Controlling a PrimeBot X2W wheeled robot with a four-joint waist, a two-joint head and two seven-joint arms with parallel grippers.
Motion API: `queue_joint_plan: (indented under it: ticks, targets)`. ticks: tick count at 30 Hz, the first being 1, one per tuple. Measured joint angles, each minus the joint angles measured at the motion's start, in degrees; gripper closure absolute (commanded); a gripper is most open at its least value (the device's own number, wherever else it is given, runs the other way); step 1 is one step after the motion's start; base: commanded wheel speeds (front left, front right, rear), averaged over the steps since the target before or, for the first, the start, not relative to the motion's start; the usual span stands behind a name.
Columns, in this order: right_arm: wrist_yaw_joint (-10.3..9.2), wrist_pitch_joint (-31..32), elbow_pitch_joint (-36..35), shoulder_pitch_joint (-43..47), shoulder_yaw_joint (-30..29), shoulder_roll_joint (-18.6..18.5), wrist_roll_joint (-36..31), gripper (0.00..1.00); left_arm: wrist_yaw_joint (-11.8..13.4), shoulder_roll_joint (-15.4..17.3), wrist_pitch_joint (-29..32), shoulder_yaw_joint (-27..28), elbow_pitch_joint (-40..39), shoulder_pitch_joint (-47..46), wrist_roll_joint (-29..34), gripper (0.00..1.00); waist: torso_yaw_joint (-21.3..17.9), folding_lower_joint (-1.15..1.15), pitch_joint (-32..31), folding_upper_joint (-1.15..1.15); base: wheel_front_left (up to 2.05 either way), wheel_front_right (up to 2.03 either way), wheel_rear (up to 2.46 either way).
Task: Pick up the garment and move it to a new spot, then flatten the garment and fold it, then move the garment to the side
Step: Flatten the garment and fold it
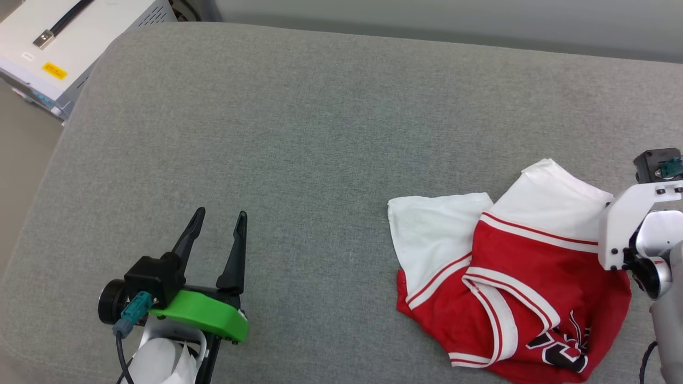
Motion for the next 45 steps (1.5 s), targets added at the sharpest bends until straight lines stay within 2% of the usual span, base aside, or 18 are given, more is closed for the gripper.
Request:
queue_joint_plan:
  ticks: [5,8,13,14,15,16,22,26,29,30,33,40,45]
  targets:
    - [0.0,-1.7,-0.6,0.4,-4.4,-1.4,-1.1,1.0,0.0,0.0,0.0,0.3,-0.1,0.0,0.0,0.0,-2.0,0.0,-1.3,0.0,0.0,0.0,0.0]
    - [-0.01,-2.7,-0.5,1.4,-9.3,-2.5,-2.7,1.0,0.0,0.0,0.0,0.5,-0.2,0.1,0.0,0.0,-3.1,0.0,-1.8,0.0,0.0,0.0,0.0]
    - [-0.04,-4.1,1.0,3.2,-14.4,-2.5,-5.8,1.0,0.0,0.1,0.0,0.5,-0.4,0.1,0.0,0.0,-4.2,0.0,-1.8,0.0,0.0,0.0,0.0]
    - [-0.04,-4.3,1.5,3.5,-14.9,-2.0,-6.1,0.84,0.0,0.1,0.0,0.6,-0.3,0.1,0.0,0.0,-4.4,0.0,-1.7,0.0,0.0,0.0,0.0]
    - [-0.03,-4.8,1.9,3.6,-15.1,-1.5,-6.4,0.19,0.0,0.2,0.0,0.6,-0.3,0.1,0.0,0.0,-4.5,0.0,-1.6,0.0,0.0,0.0,0.0]
    - [-0.03,-5.3,2.2,3.7,-15.4,-1.0,-6.5,0.0,0.0,0.2,0.0,0.6,-0.3,0.1,0.0,0.0,-4.7,0.0,-1.5,0.0,0.0,0.0,0.0]
    - [-0.03,-10.5,3.4,3.7,-15.3,0.5,-7.7,0.0,0.0,0.4,0.0,0.5,0.1,0.1,0.0,0.0,-5.7,0.0,-2.2,0.0,0.0,0.0,0.0]
    - [-0.04,-16.3,1.9,3.8,-13.9,1.1,-8.2,0.0,0.0,0.3,0.0,0.4,0.3,0.2,0.0,0.0,-6.2,0.0,-3.8,0.0,0.0,0.0,0.0]
    - [-0.03,-21.7,-1.2,4.8,-12.2,1.9,-7.9,0.0,0.0,0.2,0.0,0.2,0.6,0.6,0.0,0.0,-6.6,0.0,-5.5,0.0,0.0,0.0,0.0]
    - [-0.04,-27.1,-5.3,7.5,-10.1,3.2,-5.7,0.0,0.0,-0.2,0.0,-0.4,1.2,2.0,0.0,0.0,-6.8,0.0,-7.5,0.0,0.0,0.0,0.0]
    - [-0.04,-31.8,-9.9,11.0,-7.8,4.8,-3.5,0.0,0.0,-0.7,0.0,-0.9,1.5,3.2,0.0,0.0,-7.1,0.0,-9.3,0.0,0.0,0.0,0.0]
    - [-0.03,-40.2,-16.9,19.0,-3.5,7.5,0.5,0.0,0.0,-2.1,0.0,-0.8,1.4,5.3,0.3,0.0,-7.9,0.0,-12.4,0.0,0.0,0.0,0.0]
    - [-0.04,-43.2,-19.7,23.6,-1.8,9.1,1.8,0.0,0.0,-2.9,0.0,-0.3,1.2,7.0,0.8,0.0,-8.2,0.0,-13.4,0.0,0.0,0.0,0.0]
